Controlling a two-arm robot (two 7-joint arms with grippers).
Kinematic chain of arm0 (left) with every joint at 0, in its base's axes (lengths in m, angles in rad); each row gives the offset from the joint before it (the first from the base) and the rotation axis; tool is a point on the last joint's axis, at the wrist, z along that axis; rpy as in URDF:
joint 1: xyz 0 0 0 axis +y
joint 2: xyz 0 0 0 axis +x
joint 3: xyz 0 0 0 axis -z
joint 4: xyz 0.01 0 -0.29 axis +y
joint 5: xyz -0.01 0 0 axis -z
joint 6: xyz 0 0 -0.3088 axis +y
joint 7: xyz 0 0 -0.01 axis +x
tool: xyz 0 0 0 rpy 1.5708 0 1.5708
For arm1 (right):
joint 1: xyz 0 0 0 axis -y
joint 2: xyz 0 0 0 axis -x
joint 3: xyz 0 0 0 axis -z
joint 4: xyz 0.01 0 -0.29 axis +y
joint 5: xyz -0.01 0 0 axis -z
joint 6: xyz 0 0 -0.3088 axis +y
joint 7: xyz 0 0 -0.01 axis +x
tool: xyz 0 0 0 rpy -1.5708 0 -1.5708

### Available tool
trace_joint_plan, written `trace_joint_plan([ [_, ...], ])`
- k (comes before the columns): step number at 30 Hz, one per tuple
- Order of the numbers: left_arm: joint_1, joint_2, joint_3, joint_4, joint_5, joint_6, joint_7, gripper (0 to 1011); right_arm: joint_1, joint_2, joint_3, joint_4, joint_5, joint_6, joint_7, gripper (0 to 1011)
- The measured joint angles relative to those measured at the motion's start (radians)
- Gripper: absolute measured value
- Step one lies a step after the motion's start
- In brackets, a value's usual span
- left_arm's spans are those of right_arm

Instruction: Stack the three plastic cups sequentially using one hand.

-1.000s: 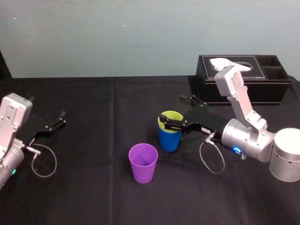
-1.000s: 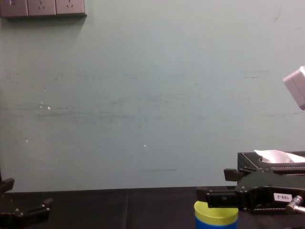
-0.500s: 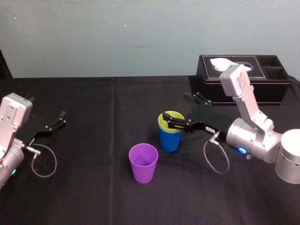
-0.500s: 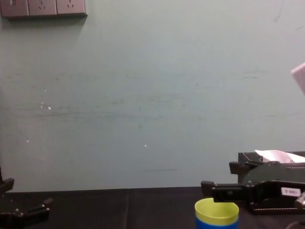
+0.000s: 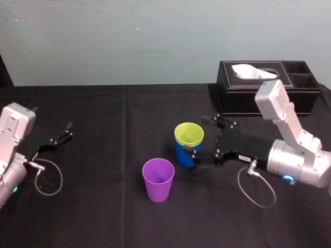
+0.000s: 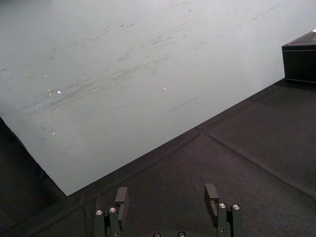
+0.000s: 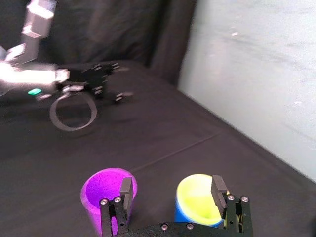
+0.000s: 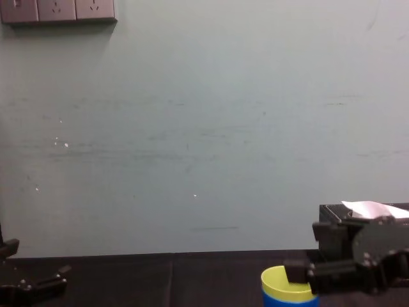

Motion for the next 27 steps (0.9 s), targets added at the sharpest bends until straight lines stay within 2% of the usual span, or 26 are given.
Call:
trace_joint_plan([
  [7,0.0,0.0,0.0,0.0,0.0,0.0,0.0,1011,0.006,0.056,-0.032,0.004,0.02,-0.032,0.086,1003],
  [14,0.0,0.0,0.0,0.0,0.0,0.0,0.0,1011,0.012,0.087,-0.076,0.011,0.011,-0.07,0.127,1003],
  [20,0.0,0.0,0.0,0.0,0.0,0.0,0.0,1011,0.024,0.089,-0.123,0.028,-0.018,-0.086,0.14,1003],
  [27,0.0,0.0,0.0,0.0,0.0,0.0,0.0,1011,0.043,0.072,-0.177,0.069,-0.05,-0.082,0.15,1003],
])
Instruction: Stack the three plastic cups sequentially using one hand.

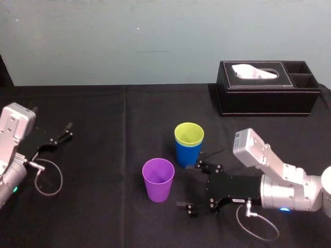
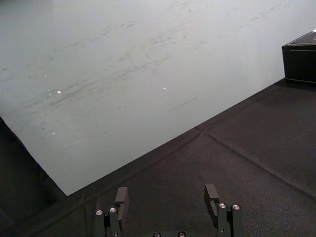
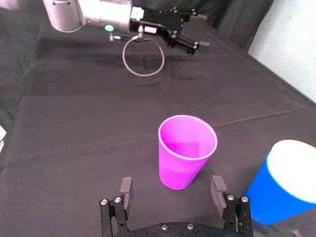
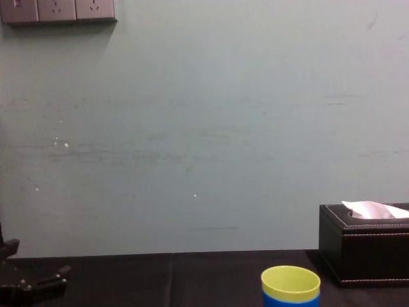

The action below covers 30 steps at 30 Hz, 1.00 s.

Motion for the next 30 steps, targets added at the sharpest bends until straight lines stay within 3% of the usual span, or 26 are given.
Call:
trace_joint_plan([
  [6,0.0,0.0,0.0,0.0,0.0,0.0,0.0,1011,0.016,-0.018,-0.02,0.039,0.011,0.004,0.017,1003],
  [21,0.0,0.0,0.0,0.0,0.0,0.0,0.0,1011,0.037,-0.065,-0.022,0.131,0.136,0.04,0.037,1003],
  [30,0.0,0.0,0.0,0.0,0.0,0.0,0.0,1011,0.042,-0.075,-0.034,0.145,0.154,0.04,0.021,1003],
])
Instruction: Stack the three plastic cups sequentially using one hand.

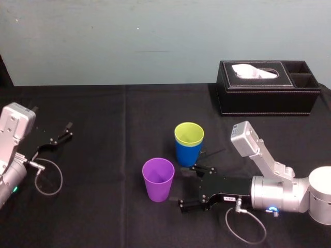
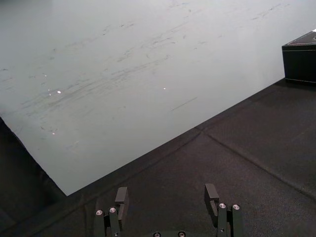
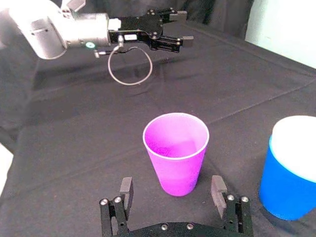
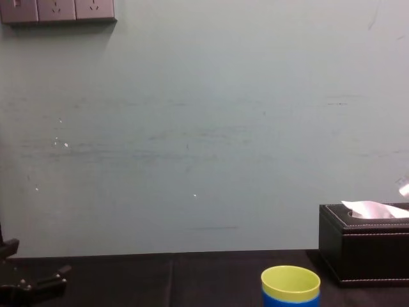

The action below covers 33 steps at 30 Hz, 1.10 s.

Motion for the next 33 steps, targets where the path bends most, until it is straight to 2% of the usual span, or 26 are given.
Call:
trace_joint_plan([
  [13,0.0,0.0,0.0,0.0,0.0,0.0,0.0,1011,0.005,-0.021,-0.021,-0.005,-0.062,-0.01,-0.061,1003],
  [33,0.0,0.0,0.0,0.0,0.0,0.0,0.0,1011,0.031,-0.056,-0.026,0.009,-0.079,-0.008,-0.06,1003],
])
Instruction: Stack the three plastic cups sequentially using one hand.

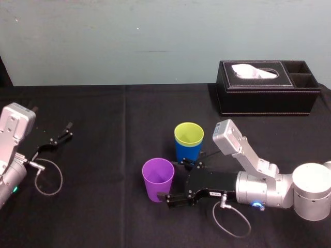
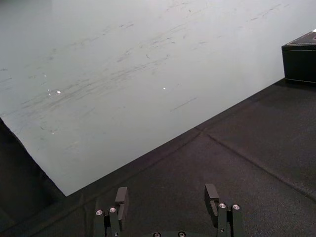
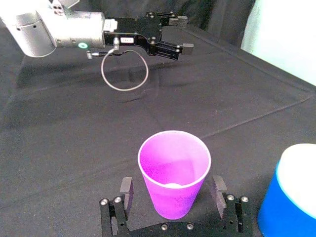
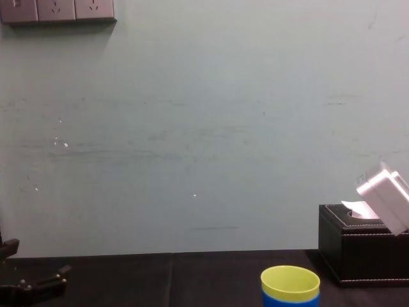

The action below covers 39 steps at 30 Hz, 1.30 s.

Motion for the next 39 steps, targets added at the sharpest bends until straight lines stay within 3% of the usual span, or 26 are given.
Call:
trace_joint_plan([
  [16,0.0,0.0,0.0,0.0,0.0,0.0,0.0,1011,0.016,-0.032,-0.019,0.012,-0.019,0.008,-0.005,1003],
  [39,0.0,0.0,0.0,0.0,0.0,0.0,0.0,1012,0.015,-0.029,-0.017,0.011,-0.017,0.007,-0.005,1003],
])
